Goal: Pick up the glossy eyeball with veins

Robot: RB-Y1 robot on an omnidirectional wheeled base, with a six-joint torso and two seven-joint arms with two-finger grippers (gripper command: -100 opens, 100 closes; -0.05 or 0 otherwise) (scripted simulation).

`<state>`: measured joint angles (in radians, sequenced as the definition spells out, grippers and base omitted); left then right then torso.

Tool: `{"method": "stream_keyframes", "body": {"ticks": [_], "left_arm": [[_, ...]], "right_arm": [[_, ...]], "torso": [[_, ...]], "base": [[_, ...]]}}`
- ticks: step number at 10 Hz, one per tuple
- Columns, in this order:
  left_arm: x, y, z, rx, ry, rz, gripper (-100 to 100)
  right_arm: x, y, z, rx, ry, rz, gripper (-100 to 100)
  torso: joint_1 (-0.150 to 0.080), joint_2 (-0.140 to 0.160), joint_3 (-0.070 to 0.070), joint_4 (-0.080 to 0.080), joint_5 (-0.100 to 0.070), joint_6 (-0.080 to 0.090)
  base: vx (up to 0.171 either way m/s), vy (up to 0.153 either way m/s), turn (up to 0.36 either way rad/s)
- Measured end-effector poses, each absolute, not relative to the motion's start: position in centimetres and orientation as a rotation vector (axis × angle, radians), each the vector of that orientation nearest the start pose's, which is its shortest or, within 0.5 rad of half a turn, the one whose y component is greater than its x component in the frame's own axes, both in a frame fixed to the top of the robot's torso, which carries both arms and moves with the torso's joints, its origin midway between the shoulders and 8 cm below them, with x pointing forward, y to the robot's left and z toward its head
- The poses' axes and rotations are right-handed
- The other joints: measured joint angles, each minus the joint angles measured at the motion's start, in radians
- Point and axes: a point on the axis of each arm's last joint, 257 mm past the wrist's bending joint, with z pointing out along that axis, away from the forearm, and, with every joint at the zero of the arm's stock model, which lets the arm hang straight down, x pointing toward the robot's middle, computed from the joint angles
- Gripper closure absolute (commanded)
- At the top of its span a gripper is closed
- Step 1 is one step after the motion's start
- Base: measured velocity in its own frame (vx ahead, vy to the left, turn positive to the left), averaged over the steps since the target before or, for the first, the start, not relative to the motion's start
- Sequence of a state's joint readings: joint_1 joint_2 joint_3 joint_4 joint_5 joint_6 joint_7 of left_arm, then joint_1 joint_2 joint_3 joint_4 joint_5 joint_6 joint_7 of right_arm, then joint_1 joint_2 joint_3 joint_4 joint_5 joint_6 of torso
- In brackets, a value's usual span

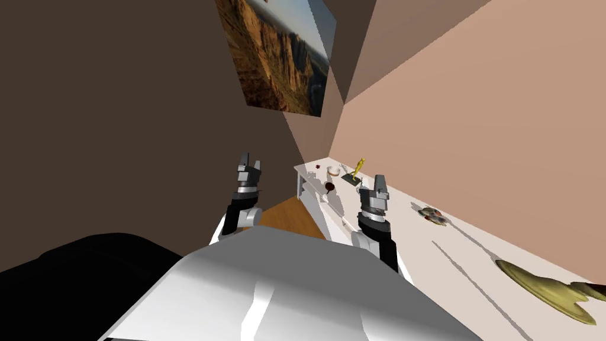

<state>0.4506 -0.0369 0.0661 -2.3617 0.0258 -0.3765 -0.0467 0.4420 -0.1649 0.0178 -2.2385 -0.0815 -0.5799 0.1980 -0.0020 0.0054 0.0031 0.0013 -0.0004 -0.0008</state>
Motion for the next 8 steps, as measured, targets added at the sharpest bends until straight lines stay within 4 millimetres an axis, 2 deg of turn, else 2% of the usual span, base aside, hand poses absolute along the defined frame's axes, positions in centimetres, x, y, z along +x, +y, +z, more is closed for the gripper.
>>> {"method": "stream_keyframes", "body": {"ticks": [4,5,8], "left_arm": [[34.5,30.2,5.4,-0.674,0.571,-1.228,0],[34.5,30.2,5.4,-0.674,0.571,-1.228,0],[34.5,30.2,5.4,-0.674,0.571,-1.228,0]], "right_arm": [[37.7,-23.5,-0.2,0.406,0.847,1.218,-100],[38.1,-23.3,-1.3,0.404,0.881,1.21,-100],[39.7,-22.2,-5.0,0.373,1.003,1.184,-100]], "torso": [[-0.001,0.0,0.0,0.0,0.0,0.0],[-0.001,-0.001,0.0,0.0,0.0,0.001],[0.0,-0.001,-0.001,0.0,0.0,0.001]], "base": [[-0.085,-0.028,0.38],[-0.085,-0.014,0.464],[-0.075,0.0,0.303]]}}
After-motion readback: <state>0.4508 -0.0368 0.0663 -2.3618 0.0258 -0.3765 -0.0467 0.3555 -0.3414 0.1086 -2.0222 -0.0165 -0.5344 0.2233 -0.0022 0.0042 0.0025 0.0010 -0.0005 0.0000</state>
